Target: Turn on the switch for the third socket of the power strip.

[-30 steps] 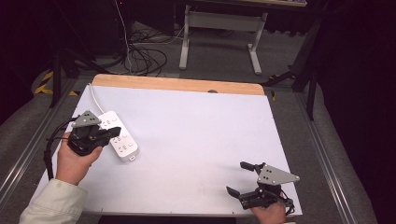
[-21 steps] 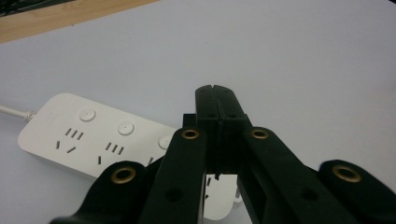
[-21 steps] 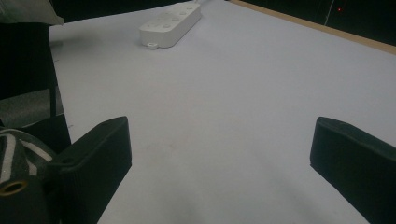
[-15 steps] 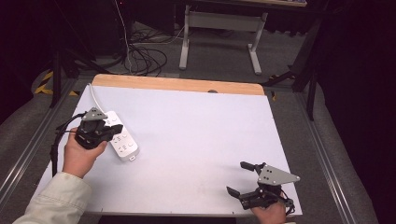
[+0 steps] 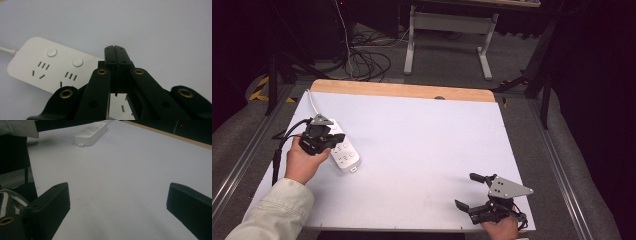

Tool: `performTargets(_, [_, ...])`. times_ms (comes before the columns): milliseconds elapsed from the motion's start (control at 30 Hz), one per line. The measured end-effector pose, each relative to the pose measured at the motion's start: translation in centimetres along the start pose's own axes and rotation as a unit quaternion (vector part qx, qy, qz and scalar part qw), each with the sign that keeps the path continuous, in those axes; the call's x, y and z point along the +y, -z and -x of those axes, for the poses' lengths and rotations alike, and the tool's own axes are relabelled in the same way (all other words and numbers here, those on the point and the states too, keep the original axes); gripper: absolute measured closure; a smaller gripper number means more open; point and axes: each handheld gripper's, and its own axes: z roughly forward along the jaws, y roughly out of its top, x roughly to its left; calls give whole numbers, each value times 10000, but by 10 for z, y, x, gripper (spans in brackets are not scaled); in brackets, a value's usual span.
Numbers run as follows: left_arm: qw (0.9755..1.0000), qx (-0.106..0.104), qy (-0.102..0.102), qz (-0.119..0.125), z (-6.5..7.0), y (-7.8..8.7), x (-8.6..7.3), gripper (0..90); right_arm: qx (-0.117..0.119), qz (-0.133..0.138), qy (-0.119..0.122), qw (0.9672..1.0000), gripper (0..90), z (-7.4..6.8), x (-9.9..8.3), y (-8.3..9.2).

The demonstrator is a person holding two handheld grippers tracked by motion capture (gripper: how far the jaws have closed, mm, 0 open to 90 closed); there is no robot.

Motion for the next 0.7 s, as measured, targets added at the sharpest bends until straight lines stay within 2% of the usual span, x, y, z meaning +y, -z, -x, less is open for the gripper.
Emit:
performTargets(167, [9997,-29,112,-209,-5,-8,0,900,6,-5,-3,10000,57,0,0,0])
performTargets(200, [9994,-79,207,-267,-4,-9,0,900,7,-5,-3,10000,57,0,0,0])
performTargets(233, [9994,-52,178,-294,-6,-11,1,900,8,-3,-4,10000,57,0,0,0])
performTargets(300, [9987,-98,281,-402,-8,-15,1,900,11,-6,-3,10000,57,0,0,0])
performTargets(467, [9978,-132,371,-528,-9,-20,1,900,12,-11,6,10000,57,0,0,0])
performTargets(700, [9971,-132,342,-668,-10,-26,2,900,27,-12,8,10000,57,0,0,-1])
